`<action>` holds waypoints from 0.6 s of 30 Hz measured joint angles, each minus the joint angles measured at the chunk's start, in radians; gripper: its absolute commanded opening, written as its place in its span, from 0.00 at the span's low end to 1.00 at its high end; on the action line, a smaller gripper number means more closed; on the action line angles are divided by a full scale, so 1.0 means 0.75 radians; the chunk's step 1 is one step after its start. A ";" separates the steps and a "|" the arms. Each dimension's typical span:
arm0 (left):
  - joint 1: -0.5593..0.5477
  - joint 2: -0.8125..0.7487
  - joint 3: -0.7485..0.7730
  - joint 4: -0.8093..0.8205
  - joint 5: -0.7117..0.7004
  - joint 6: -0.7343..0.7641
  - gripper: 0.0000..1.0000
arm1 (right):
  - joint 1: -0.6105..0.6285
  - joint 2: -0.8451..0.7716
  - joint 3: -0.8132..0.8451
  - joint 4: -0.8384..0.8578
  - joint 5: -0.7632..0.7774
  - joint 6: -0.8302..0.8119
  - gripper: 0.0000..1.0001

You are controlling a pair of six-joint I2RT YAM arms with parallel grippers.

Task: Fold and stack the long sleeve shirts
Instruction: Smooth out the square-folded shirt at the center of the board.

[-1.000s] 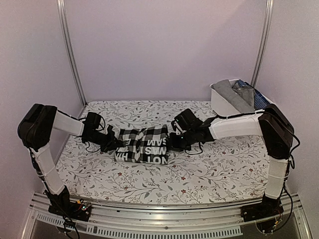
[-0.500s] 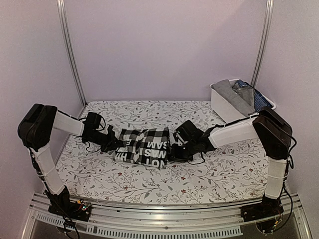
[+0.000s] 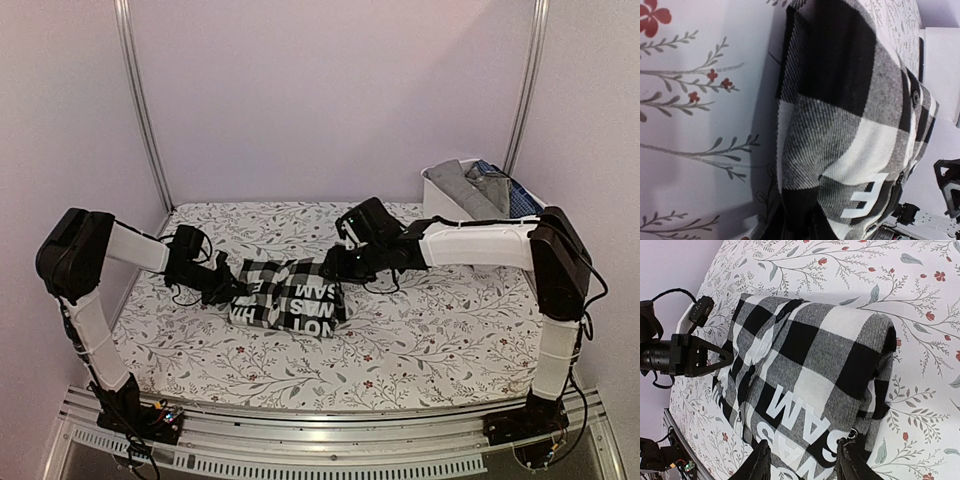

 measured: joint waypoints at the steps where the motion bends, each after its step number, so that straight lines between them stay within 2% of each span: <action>1: 0.000 0.000 0.004 -0.008 -0.003 0.005 0.15 | -0.006 0.036 0.046 0.004 -0.003 -0.009 0.38; 7: -0.001 -0.003 0.022 -0.055 -0.028 0.034 0.22 | -0.054 0.208 0.111 -0.006 -0.015 -0.034 0.15; 10: -0.001 -0.005 0.030 -0.075 -0.034 0.049 0.30 | -0.080 0.257 0.110 -0.028 -0.015 -0.041 0.04; 13: -0.001 -0.026 0.032 -0.099 -0.051 0.066 0.40 | -0.098 0.264 0.104 -0.038 -0.014 -0.046 0.00; 18: -0.001 -0.062 0.030 -0.127 -0.073 0.092 0.53 | -0.104 0.273 0.102 -0.038 -0.016 -0.048 0.00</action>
